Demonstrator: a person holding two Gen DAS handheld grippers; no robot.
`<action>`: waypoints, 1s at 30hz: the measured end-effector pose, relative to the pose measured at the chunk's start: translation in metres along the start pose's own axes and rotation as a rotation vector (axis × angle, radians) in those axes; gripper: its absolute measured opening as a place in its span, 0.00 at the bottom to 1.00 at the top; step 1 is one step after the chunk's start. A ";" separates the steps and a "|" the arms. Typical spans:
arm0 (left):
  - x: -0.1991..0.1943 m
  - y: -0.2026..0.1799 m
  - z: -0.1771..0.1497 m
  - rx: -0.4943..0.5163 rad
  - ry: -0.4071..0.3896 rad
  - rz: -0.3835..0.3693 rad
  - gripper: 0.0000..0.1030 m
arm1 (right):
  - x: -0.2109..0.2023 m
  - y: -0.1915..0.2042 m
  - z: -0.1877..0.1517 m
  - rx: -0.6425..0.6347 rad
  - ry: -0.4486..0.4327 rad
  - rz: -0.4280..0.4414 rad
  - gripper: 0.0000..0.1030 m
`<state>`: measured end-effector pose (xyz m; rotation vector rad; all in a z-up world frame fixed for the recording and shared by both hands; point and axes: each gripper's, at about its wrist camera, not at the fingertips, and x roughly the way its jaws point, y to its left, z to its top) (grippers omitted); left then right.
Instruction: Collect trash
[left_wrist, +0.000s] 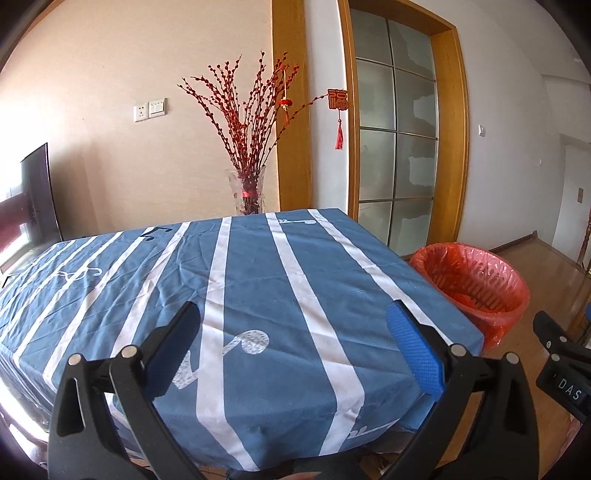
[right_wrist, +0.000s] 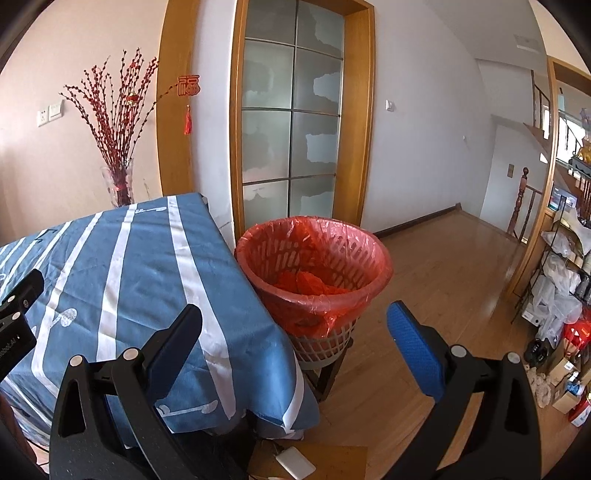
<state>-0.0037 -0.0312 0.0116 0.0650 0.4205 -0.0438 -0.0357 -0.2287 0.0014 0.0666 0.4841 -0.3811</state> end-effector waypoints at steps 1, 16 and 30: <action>0.000 0.000 -0.001 0.001 0.002 0.002 0.96 | -0.001 0.000 0.000 0.000 0.001 -0.002 0.97; -0.003 -0.003 -0.005 0.010 0.001 0.002 0.96 | -0.003 0.001 -0.003 -0.004 0.005 -0.001 0.97; -0.003 -0.001 -0.005 0.002 0.000 -0.001 0.96 | -0.002 0.004 -0.003 -0.011 0.016 0.008 0.97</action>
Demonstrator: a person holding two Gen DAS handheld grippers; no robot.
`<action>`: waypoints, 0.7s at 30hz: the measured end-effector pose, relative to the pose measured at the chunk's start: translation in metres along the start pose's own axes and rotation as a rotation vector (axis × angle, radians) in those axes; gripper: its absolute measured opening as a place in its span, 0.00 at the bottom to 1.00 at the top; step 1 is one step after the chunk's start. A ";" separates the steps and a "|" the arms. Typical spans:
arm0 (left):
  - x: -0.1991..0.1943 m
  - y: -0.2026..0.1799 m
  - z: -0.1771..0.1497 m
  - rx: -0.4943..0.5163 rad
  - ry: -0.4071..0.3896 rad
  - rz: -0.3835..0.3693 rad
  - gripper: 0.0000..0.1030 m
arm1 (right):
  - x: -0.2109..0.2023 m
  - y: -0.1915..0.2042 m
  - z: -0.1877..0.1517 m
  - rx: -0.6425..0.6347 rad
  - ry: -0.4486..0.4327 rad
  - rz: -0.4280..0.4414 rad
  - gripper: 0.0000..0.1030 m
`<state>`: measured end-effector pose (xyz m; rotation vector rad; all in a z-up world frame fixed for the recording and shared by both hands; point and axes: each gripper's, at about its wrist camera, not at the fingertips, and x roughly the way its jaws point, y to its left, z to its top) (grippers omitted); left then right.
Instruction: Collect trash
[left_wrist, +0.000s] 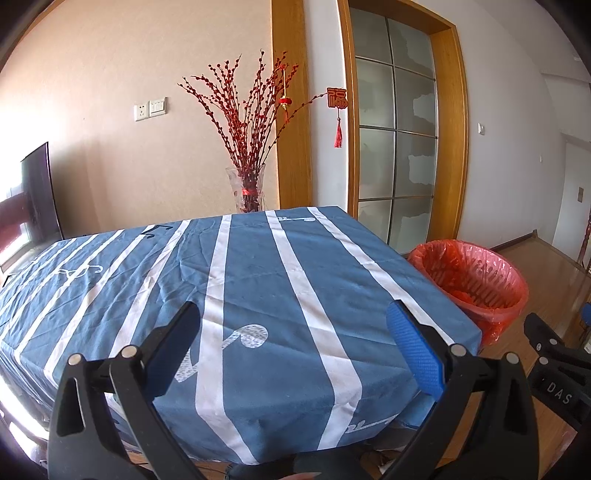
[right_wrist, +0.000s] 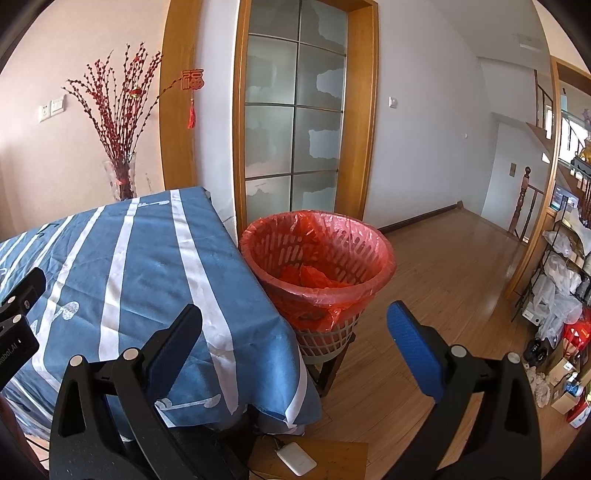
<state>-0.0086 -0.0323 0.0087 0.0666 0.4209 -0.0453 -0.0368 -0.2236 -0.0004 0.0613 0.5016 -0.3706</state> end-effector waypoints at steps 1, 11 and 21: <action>0.000 0.000 0.000 0.000 0.000 0.001 0.96 | 0.000 0.000 0.000 0.000 0.001 0.000 0.97; 0.001 0.000 0.001 -0.002 0.001 -0.003 0.96 | 0.000 0.001 0.000 0.000 0.002 0.001 0.97; 0.001 0.000 0.001 -0.004 0.002 -0.003 0.96 | 0.000 0.001 0.000 0.003 0.000 0.000 0.97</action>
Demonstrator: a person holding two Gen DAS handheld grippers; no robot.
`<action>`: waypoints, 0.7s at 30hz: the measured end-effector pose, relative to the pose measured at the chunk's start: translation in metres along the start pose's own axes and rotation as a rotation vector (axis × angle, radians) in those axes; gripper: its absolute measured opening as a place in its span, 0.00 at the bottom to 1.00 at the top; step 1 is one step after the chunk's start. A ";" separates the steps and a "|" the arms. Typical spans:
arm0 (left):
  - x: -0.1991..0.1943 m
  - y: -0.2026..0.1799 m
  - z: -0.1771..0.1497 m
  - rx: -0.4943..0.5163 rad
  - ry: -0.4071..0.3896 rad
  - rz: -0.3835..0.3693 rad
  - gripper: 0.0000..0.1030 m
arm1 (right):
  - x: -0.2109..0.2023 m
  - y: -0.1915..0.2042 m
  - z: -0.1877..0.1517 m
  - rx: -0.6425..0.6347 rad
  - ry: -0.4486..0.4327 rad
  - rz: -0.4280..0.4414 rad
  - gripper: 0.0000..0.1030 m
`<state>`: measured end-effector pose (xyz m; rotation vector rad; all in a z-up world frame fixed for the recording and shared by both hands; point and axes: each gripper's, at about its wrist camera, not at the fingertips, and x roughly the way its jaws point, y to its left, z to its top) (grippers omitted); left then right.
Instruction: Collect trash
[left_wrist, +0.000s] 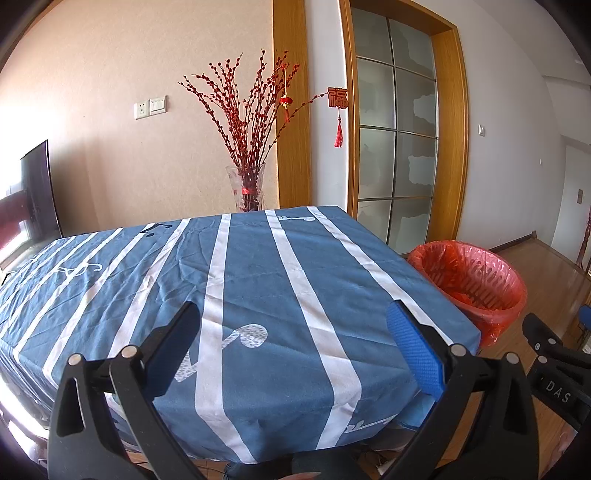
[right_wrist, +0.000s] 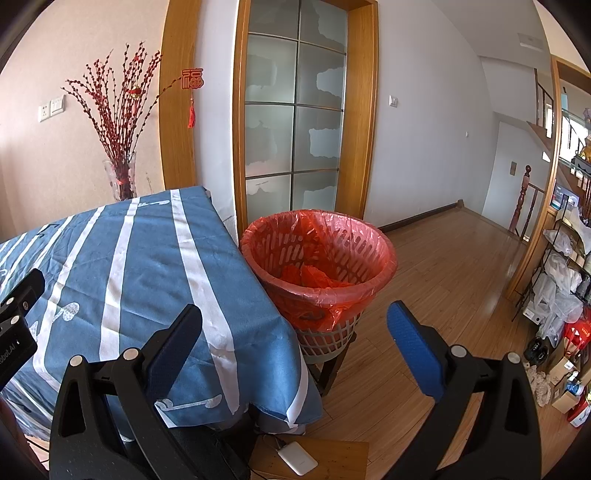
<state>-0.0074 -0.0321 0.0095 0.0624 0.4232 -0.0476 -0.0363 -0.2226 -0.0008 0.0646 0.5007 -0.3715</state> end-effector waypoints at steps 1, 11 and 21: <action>0.000 -0.001 0.000 -0.001 0.001 0.000 0.96 | 0.000 -0.001 0.000 0.000 0.000 0.000 0.97; 0.001 0.000 0.000 -0.002 0.002 0.000 0.96 | 0.000 -0.002 0.001 0.004 0.002 0.000 0.97; 0.000 0.000 -0.002 -0.007 0.007 -0.002 0.96 | 0.000 -0.002 0.001 0.005 0.002 0.000 0.97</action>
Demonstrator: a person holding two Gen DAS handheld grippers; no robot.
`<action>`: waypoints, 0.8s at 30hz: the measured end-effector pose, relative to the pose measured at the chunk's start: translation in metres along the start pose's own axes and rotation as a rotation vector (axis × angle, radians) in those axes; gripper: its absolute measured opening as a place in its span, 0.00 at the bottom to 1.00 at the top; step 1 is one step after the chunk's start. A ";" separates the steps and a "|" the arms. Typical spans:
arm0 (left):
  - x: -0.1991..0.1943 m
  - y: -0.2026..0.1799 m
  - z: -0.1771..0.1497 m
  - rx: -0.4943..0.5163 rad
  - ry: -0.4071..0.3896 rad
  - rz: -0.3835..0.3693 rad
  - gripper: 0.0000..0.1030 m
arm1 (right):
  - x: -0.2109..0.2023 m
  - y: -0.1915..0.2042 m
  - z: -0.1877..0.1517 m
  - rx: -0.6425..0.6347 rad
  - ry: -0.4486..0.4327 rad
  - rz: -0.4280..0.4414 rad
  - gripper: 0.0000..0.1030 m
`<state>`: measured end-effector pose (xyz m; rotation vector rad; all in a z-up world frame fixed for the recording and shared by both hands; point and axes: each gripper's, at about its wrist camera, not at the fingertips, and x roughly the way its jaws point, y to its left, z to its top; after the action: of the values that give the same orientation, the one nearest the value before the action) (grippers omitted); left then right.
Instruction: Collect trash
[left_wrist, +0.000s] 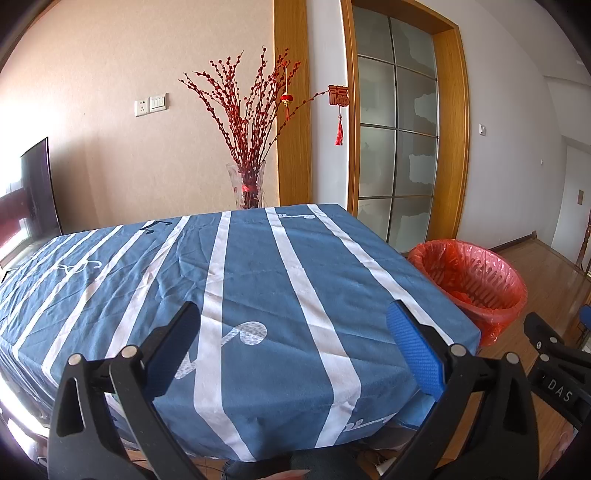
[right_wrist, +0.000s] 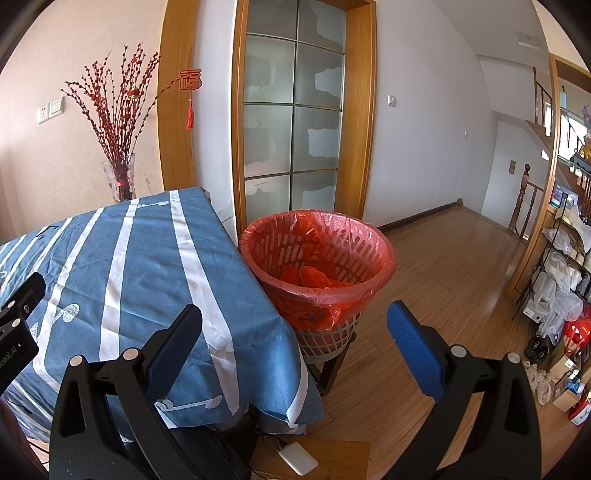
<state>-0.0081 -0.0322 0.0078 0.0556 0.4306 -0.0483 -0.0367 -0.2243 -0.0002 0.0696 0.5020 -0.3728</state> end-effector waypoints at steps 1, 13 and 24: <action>0.000 0.000 0.000 -0.001 0.000 0.000 0.96 | 0.000 0.000 0.000 0.000 0.000 0.000 0.97; 0.001 0.001 0.000 -0.002 0.002 0.001 0.96 | 0.000 0.000 0.000 0.002 0.003 0.000 0.97; 0.001 0.000 -0.002 -0.003 0.004 0.002 0.96 | 0.000 -0.001 -0.001 0.004 0.005 0.000 0.97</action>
<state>-0.0081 -0.0322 0.0060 0.0532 0.4347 -0.0459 -0.0372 -0.2253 -0.0014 0.0747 0.5064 -0.3733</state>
